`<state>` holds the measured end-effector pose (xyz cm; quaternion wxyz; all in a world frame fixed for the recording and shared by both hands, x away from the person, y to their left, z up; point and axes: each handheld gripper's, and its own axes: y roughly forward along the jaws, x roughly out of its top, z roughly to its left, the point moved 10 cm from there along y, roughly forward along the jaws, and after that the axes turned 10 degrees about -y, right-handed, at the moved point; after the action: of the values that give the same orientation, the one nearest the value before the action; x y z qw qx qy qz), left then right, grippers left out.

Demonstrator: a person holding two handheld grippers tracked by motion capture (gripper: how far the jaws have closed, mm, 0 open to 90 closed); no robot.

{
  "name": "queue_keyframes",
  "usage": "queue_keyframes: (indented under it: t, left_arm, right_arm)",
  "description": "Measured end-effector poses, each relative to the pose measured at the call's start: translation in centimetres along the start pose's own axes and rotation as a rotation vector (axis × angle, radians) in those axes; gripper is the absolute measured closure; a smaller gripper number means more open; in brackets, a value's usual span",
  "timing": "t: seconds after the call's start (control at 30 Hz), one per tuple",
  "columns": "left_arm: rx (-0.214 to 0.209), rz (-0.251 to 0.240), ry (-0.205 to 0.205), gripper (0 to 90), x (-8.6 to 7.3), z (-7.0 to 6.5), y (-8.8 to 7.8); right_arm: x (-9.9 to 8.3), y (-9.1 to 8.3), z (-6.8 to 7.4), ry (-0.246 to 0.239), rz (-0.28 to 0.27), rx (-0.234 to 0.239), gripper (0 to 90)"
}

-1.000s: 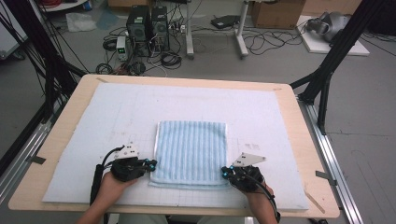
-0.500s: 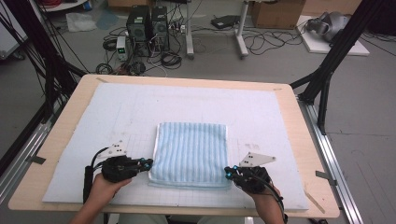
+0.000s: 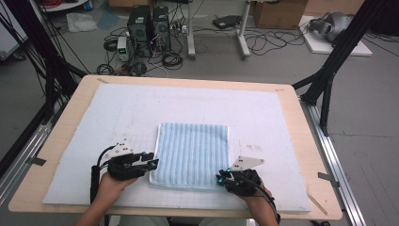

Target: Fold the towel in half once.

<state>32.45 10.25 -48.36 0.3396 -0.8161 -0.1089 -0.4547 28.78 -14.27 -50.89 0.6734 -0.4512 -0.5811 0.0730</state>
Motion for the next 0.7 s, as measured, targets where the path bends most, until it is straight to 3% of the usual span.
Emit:
queue_keyframes:
  t: [0.13, 0.23, 0.3, 0.4, 0.57, 0.63, 0.7]
  left_arm:
    - [0.014, 0.068, 0.002, 62.3, -1.0, 0.2, 0.8]
    - [0.014, 0.102, 0.004, 62.2, -1.4, 0.4, 1.1]
    - [0.016, 0.082, 0.005, 61.9, -0.7, 0.7, 1.1]
    - [0.029, 0.028, -0.008, 60.7, 1.4, 1.8, 1.0]
    - [0.051, -0.029, -0.037, 59.5, 4.9, 4.3, 2.2]
    - [0.078, -0.023, -0.025, 60.1, 5.8, 5.5, 3.1]
    - [0.077, -0.025, -0.039, 63.2, 6.7, 6.5, 4.2]
  right_arm:
    - [-0.2, -0.1, 0.3, -0.072, 0.04, -0.006, 71.1]
    - [0.0, -0.4, -0.1, -0.041, 0.007, 0.002, 66.0]
    - [0.8, -1.0, -1.0, 0.017, -0.068, 0.0, 63.2]
    - [1.5, -1.5, -3.1, 0.075, -0.124, -0.048, 63.0]
    - [2.0, -0.6, -7.4, 0.115, -0.118, -0.131, 68.5]
    - [2.5, 0.4, -9.3, 0.137, -0.112, -0.152, 70.4]
    - [3.2, 1.1, -10.6, 0.162, -0.129, -0.153, 71.5]
